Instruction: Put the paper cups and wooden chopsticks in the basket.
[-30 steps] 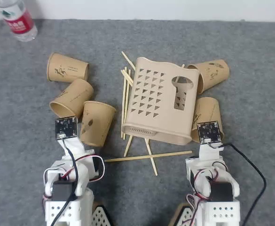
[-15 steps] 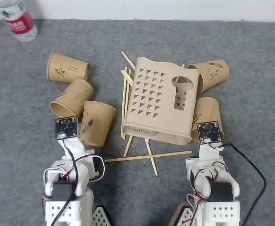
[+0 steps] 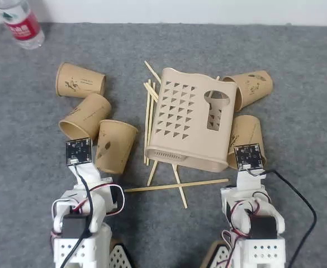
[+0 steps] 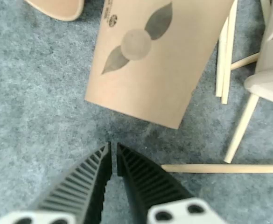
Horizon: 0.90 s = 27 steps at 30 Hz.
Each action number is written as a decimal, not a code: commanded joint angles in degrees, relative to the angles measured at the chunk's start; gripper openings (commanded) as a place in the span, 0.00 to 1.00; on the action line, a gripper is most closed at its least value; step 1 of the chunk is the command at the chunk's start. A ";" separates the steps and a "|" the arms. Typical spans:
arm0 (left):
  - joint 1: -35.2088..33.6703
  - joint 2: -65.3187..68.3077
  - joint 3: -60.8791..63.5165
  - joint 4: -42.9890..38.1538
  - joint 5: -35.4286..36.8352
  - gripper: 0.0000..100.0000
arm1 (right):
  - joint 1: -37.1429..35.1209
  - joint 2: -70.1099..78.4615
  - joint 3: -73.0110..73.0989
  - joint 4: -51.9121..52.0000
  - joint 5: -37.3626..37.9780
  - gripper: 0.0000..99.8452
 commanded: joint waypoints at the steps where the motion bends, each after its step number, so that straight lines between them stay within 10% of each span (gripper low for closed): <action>1: 0.26 -0.70 -0.31 -0.97 0.18 0.01 | -0.66 -0.66 0.97 -0.92 -0.53 0.01; 12: 6.59 -0.79 -0.31 -6.95 -0.09 0.01 | -0.66 -0.66 0.97 -0.92 -0.53 0.01; 20: -1.49 -0.79 -0.31 -9.93 -0.44 0.01 | -0.04 -0.75 0.79 -4.53 -0.18 0.01; 27: -1.05 -0.79 -0.31 -6.07 -21.01 0.01 | 6.64 -0.75 -6.42 -16.75 0.00 0.01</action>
